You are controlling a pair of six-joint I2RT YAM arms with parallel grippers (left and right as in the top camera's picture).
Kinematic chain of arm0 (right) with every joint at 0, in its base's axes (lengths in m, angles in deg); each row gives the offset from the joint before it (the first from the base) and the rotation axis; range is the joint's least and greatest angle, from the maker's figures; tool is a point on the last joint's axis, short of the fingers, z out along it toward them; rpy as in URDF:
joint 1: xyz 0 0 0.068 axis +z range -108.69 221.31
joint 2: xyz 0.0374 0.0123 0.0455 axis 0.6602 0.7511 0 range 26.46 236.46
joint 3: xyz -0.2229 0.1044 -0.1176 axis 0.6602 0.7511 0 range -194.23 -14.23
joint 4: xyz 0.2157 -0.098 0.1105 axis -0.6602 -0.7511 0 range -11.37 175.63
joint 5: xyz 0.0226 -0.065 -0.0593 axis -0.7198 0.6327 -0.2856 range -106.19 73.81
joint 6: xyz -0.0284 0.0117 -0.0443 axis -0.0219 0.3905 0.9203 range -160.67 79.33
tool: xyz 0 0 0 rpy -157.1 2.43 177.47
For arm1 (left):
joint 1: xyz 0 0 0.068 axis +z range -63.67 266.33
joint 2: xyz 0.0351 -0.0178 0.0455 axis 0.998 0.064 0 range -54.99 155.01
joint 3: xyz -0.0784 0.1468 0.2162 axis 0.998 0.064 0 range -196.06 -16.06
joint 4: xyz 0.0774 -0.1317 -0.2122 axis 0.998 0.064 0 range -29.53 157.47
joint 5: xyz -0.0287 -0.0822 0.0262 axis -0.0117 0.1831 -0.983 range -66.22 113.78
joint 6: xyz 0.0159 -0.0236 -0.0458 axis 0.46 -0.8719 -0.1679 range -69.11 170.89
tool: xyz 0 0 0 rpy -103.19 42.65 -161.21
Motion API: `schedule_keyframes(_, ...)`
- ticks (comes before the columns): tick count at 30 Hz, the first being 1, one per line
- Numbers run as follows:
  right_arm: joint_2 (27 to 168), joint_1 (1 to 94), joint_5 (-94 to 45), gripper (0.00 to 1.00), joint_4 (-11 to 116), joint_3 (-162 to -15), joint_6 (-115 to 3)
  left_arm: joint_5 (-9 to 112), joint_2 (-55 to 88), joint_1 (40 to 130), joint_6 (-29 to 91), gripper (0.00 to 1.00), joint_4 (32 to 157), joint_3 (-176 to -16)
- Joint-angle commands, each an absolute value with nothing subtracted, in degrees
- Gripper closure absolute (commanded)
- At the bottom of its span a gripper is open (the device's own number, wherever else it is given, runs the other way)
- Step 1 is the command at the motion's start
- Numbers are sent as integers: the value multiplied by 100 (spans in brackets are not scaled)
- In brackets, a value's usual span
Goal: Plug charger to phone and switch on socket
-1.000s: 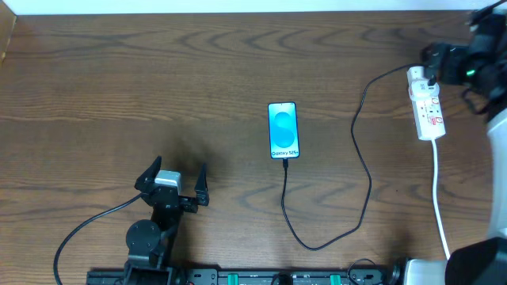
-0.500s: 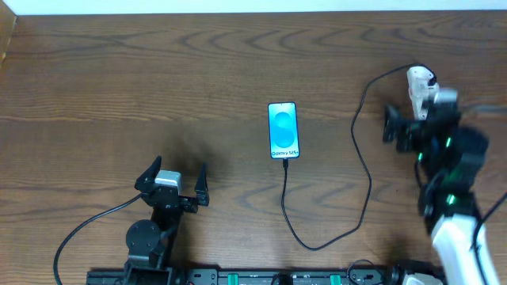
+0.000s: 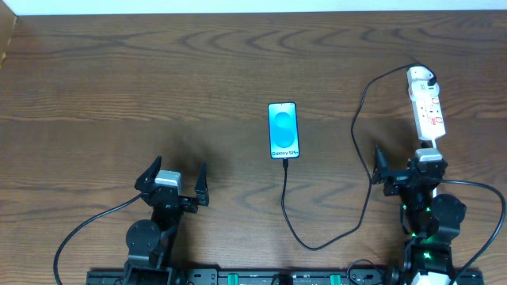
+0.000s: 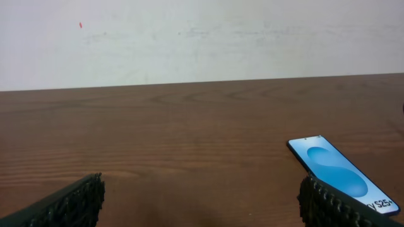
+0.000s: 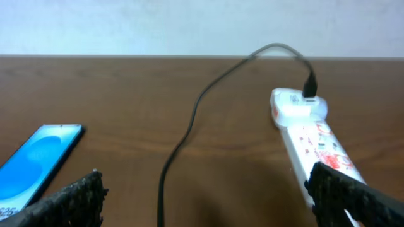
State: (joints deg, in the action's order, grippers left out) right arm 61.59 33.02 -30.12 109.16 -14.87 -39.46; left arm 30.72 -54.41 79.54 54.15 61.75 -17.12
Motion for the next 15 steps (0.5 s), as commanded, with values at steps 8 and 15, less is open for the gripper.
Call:
schedule_keyframes(8, 5309, 3486, -2879, 1, 9666, -1454, -3992, 3153, -5476, 7983, 5472, 2, 6392, -1629)
schedule_keyframes(15, 4378, 3617, -2658, 1, 8580, -1454, -4000, 3153, -5476, 7983, 5472, 3, 6392, -1629)
